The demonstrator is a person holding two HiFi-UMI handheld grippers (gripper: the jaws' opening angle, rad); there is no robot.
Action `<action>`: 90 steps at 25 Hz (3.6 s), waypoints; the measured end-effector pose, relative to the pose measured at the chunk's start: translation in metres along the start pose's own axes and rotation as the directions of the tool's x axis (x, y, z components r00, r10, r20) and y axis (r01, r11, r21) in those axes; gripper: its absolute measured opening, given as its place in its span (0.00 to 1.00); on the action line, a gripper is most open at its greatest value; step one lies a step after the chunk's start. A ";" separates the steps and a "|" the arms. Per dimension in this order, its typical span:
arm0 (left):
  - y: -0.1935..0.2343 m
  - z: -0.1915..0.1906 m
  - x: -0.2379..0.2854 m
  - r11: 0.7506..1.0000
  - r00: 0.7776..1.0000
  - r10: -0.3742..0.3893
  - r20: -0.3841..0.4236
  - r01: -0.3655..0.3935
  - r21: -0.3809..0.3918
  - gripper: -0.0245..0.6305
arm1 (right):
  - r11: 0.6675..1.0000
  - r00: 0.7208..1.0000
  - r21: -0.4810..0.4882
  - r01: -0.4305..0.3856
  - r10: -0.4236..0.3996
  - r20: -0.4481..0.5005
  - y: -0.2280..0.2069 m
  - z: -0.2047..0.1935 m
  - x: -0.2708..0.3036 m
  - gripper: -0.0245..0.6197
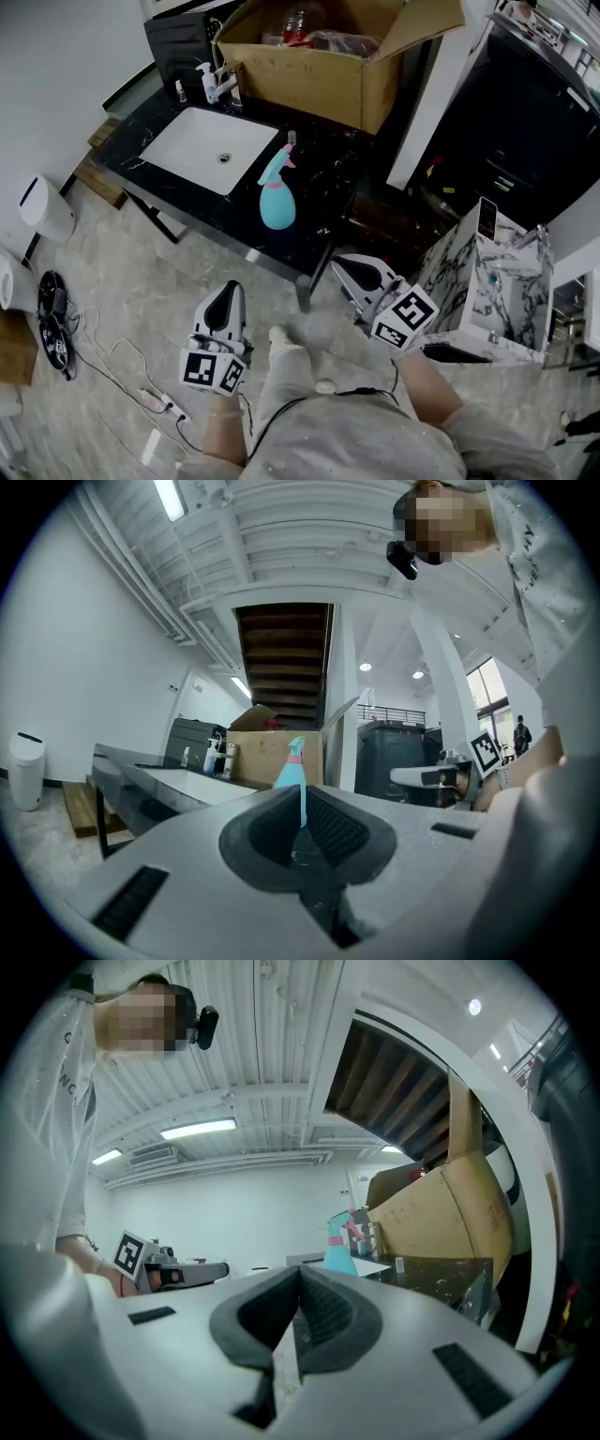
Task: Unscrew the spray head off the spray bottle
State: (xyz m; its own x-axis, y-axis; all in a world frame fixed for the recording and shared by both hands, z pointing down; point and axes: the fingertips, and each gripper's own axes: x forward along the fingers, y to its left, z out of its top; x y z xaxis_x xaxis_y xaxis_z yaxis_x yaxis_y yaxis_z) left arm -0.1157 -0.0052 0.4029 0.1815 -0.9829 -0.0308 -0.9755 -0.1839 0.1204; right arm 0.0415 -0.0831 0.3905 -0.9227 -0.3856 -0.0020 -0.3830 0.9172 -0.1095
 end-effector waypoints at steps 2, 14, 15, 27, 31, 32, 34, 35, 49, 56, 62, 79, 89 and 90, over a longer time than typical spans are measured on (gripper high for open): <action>0.002 -0.001 0.017 0.999 0.999 -0.049 0.003 0.049 0.014 0.05 | 1.000 1.000 -0.016 0.007 -0.007 0.009 -0.007 0.005 0.016 0.05; 0.020 -0.024 0.141 0.937 0.943 -0.303 -0.138 0.321 0.139 0.59 | 0.997 0.993 0.016 0.075 -0.076 0.085 -0.050 0.054 0.118 0.35; 0.021 -0.026 0.150 0.928 0.936 -0.314 -0.158 0.338 0.156 0.59 | 0.996 0.992 0.020 0.085 -0.087 0.087 -0.052 0.057 0.125 0.38; 0.011 -0.039 0.206 0.810 0.830 -0.507 -0.234 0.551 0.200 0.63 | 0.986 0.992 0.109 0.127 -0.128 0.004 -0.057 0.056 0.177 0.51; 0.006 -0.047 0.211 0.777 0.793 -0.538 -0.286 0.598 0.196 0.63 | 0.984 0.986 0.070 0.167 -0.165 -0.026 -0.056 0.053 0.183 0.51; 0.006 -0.049 0.213 0.778 0.796 -0.527 -0.298 0.593 0.208 0.63 | 0.982 0.984 0.054 0.179 -0.177 -0.032 -0.056 0.052 0.185 0.51; 0.007 -0.055 0.214 0.778 0.803 -0.502 -0.323 0.582 0.237 0.62 | 0.978 0.978 0.015 0.206 -0.205 -0.045 -0.056 0.050 0.187 0.50; 0.007 -0.056 0.214 0.777 0.804 -0.494 -0.332 0.579 0.246 0.61 | 0.976 0.975 -0.006 0.217 -0.217 -0.053 -0.056 0.048 0.187 0.50; -0.012 -0.062 0.213 0.754 0.785 -0.446 -0.430 0.589 0.292 0.60 | 0.952 0.958 -0.158 0.261 -0.275 -0.076 -0.056 0.047 0.182 0.21; -0.014 -0.067 0.213 0.722 0.716 -0.515 -0.471 0.659 0.212 0.60 | 1.000 0.995 -0.023 -0.009 0.006 -0.099 -0.074 0.041 0.160 0.24; -0.012 -0.067 0.212 0.726 0.716 -0.521 -0.465 0.658 0.200 0.59 | 0.999 0.997 0.026 0.045 -0.044 -0.066 -0.093 0.035 0.135 0.21; -0.010 -0.069 0.211 0.747 0.717 -0.517 -0.467 0.645 0.163 0.59 | 0.990 0.996 0.128 0.067 -0.075 0.057 -0.061 0.055 0.144 0.38; -0.008 -0.069 0.213 0.757 0.726 -0.507 -0.465 0.633 0.163 0.59 | 0.998 0.998 0.048 -0.052 0.050 0.026 -0.042 0.051 0.161 0.60; -0.008 -0.069 0.213 0.756 0.725 -0.508 -0.464 0.634 0.163 0.59 | 0.999 0.999 0.023 -0.033 0.033 0.015 -0.043 0.048 0.161 0.59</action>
State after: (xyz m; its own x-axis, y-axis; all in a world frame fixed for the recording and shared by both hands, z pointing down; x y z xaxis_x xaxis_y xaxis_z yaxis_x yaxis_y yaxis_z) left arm -0.0603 -0.2137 0.4635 0.6848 -0.6234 0.3773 -0.6428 -0.7607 -0.0902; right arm -0.0882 -0.1896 0.3469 -0.9339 -0.3569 -0.0206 -0.3512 0.9268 -0.1327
